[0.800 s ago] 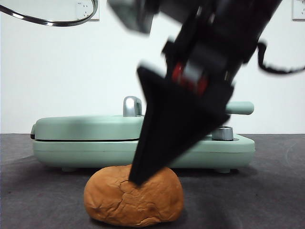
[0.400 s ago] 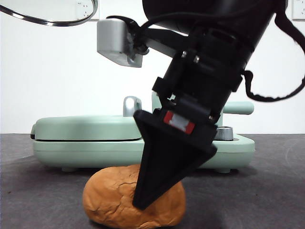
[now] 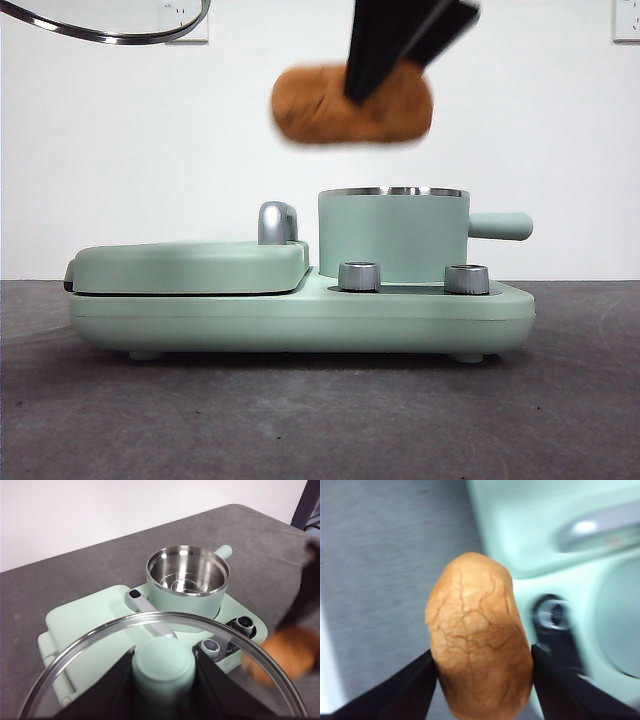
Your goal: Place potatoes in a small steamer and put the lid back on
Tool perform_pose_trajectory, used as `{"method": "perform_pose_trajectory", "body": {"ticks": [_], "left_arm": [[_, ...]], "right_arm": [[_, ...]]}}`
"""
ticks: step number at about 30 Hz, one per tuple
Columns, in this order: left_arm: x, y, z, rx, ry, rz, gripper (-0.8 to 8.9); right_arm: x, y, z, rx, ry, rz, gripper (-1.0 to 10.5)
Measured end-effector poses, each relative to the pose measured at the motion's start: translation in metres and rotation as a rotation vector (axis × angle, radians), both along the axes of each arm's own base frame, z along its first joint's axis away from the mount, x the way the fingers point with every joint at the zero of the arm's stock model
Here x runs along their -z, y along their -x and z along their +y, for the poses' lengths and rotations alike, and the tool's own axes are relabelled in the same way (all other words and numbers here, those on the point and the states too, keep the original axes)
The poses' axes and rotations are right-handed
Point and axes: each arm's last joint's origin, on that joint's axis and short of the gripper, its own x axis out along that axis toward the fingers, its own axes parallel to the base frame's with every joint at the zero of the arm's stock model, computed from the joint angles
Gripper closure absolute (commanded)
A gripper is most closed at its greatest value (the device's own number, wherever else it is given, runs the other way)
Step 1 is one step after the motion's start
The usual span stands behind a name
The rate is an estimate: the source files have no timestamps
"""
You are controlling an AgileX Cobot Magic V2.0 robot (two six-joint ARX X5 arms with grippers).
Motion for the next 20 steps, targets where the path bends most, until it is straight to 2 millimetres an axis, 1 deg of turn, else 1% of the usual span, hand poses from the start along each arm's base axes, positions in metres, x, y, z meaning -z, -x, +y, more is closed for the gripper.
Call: {"method": "perform_pose_trajectory", "body": {"ticks": [5, 9, 13, 16, 20], "left_arm": [[0.000, 0.000, 0.000, 0.000, 0.000, 0.000, 7.97], [0.000, 0.000, 0.000, 0.000, 0.000, 0.000, 7.97], [0.000, 0.000, 0.000, 0.000, 0.000, 0.000, 7.97], [0.000, 0.000, 0.000, 0.000, 0.000, 0.000, 7.97], [0.000, 0.000, 0.000, 0.000, 0.000, 0.000, 7.97]], "right_arm": [[-0.045, -0.022, -0.012, 0.099, -0.138, -0.134, 6.9], [-0.067, -0.047, -0.022, 0.211, -0.197, -0.186, 6.9], [-0.074, -0.077, -0.028, 0.313, -0.217, -0.190, 6.9], [-0.077, -0.101, -0.028, 0.368, -0.222, -0.188, 6.9], [-0.071, -0.134, -0.026, 0.425, -0.186, -0.143, 6.9]]}}
